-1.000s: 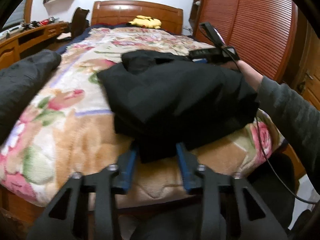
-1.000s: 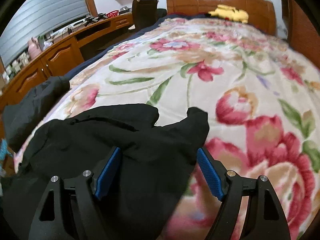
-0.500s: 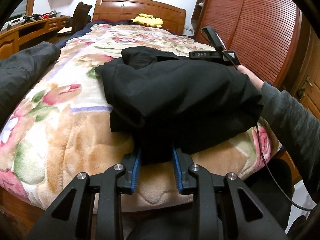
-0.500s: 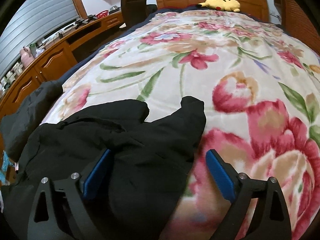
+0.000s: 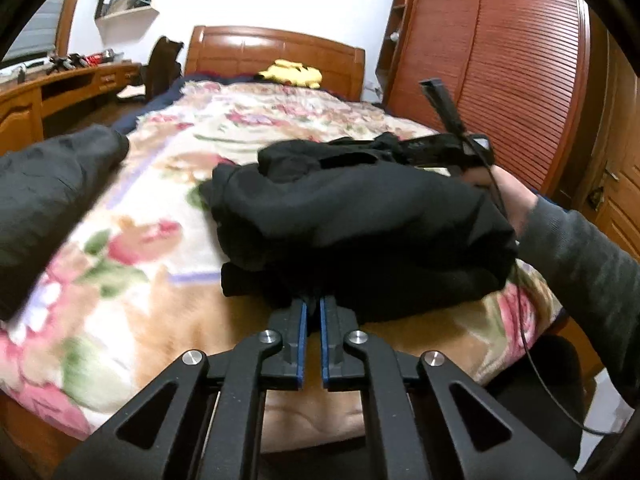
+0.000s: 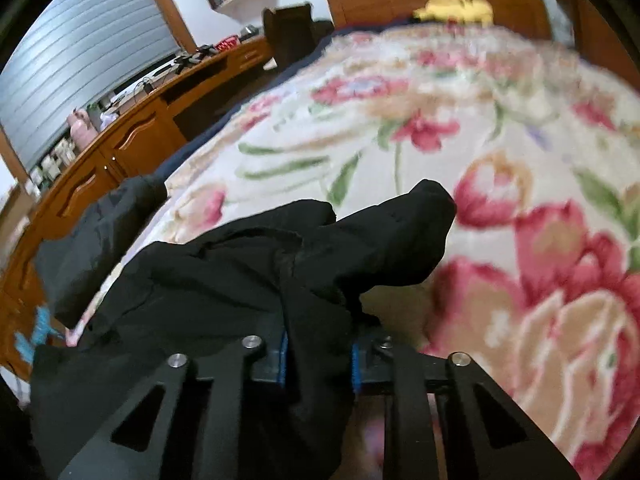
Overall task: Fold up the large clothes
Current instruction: 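Lift the folded coat with both grippers and carry it toward the desk-side bed edge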
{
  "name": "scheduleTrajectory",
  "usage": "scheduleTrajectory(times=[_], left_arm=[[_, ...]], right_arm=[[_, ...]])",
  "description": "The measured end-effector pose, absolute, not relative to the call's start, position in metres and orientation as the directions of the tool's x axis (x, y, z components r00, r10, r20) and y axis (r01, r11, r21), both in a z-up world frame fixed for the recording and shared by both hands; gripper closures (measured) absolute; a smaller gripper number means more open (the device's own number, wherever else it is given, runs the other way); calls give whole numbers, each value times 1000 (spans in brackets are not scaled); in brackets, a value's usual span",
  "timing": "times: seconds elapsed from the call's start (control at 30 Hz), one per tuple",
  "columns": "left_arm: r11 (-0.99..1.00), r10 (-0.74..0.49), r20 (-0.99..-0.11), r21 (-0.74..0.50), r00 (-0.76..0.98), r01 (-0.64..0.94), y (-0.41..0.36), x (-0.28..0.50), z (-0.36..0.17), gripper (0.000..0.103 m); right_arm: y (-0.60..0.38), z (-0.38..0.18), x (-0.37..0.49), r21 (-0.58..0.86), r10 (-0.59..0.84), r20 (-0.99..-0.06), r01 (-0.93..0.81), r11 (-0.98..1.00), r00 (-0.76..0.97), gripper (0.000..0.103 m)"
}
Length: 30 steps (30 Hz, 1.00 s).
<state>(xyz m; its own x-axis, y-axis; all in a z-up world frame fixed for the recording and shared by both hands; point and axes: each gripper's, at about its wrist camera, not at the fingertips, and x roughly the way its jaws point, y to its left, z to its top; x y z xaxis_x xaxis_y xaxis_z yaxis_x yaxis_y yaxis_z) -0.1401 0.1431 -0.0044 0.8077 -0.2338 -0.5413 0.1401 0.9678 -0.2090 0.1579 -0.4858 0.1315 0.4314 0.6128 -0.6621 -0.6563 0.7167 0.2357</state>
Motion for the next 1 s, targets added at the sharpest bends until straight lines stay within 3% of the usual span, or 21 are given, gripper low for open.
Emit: scheduleTrajectory(times=[0.2, 0.53, 0.73, 1.0], left_arm=[[974, -200, -485, -195, 851, 118, 182, -137, 6, 98], [990, -95, -382, -133, 919, 47, 263, -123, 63, 99], [996, 33, -345, -72, 938, -61, 323, -117, 93, 99], [958, 254, -366, -36, 895, -286, 422, -131, 99, 99]], right_arm=[[-463, 172, 116, 118, 621, -586, -703, 701, 521, 86], [-405, 218, 89, 6, 623, -539, -737, 676, 567, 87], [-338, 247, 86, -44, 655, -504, -774, 632, 563, 87], [-218, 256, 88, -72, 722, -476, -841, 537, 502, 87]])
